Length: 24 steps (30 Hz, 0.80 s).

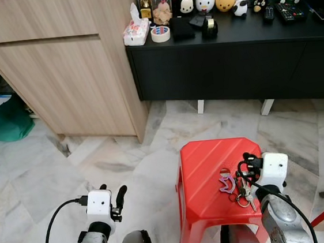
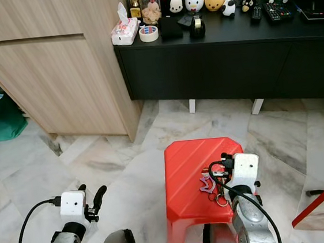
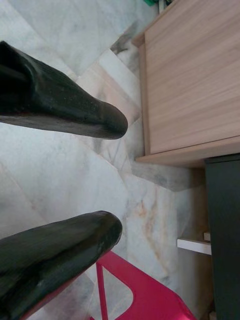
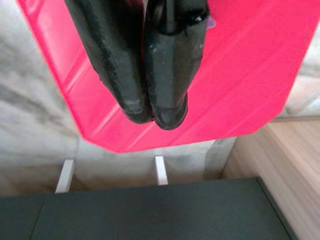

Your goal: Hang keys on a hook

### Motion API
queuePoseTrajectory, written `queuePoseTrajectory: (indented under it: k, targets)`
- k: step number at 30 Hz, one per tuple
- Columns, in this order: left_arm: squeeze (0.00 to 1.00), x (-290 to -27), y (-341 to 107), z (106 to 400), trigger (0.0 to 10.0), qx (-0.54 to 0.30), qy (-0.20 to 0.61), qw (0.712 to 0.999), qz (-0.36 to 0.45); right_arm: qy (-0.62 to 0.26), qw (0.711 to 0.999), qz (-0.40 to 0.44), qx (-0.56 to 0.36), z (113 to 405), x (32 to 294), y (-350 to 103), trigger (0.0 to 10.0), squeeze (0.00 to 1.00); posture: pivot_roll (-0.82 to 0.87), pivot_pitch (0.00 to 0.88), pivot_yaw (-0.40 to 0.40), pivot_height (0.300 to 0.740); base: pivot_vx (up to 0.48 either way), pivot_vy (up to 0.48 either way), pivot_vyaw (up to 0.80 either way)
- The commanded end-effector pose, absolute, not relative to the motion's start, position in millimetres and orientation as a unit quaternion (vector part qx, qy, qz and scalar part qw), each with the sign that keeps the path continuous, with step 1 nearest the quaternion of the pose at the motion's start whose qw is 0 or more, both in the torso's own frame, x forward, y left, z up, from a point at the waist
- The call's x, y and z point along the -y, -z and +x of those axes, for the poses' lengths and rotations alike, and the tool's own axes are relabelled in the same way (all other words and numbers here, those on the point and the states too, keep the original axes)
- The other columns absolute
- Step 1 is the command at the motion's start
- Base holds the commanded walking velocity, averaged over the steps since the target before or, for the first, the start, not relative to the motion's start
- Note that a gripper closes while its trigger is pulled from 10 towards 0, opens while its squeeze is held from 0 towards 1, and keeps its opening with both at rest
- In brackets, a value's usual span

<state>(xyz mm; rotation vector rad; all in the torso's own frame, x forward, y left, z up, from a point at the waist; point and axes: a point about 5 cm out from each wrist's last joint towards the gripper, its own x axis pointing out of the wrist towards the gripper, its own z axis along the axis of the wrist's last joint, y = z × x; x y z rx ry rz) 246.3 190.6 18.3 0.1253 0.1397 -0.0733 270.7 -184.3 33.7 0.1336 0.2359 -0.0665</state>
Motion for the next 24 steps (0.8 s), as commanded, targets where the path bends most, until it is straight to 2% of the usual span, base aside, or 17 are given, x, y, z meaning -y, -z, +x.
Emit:
queuePoseTrajectory:
  k: [1,21,24]
  targets:
    - [0.00,-192.5,-15.2,244.2,10.0,-0.075,0.033,0.995,0.061,0.018,0.987,0.073,-0.140,268.8,179.7,-27.6,10.0,0.00,0.03,0.076,0.034,0.639,0.000,0.000,0.00]
    - [0.00,-193.9,-16.2,244.0,10.0,-0.070,0.037,0.995,0.063,-0.015,0.986,0.089,-0.143,268.2,173.4,-28.4,10.0,0.00,0.03,0.061,0.041,0.739,0.000,0.000,0.00]
    - [0.00,-193.6,-16.4,243.9,10.0,-0.069,0.037,0.995,0.062,-0.018,0.986,0.084,-0.145,267.1,173.4,-27.7,10.0,0.00,0.02,0.056,0.042,0.740,0.000,0.000,0.00]
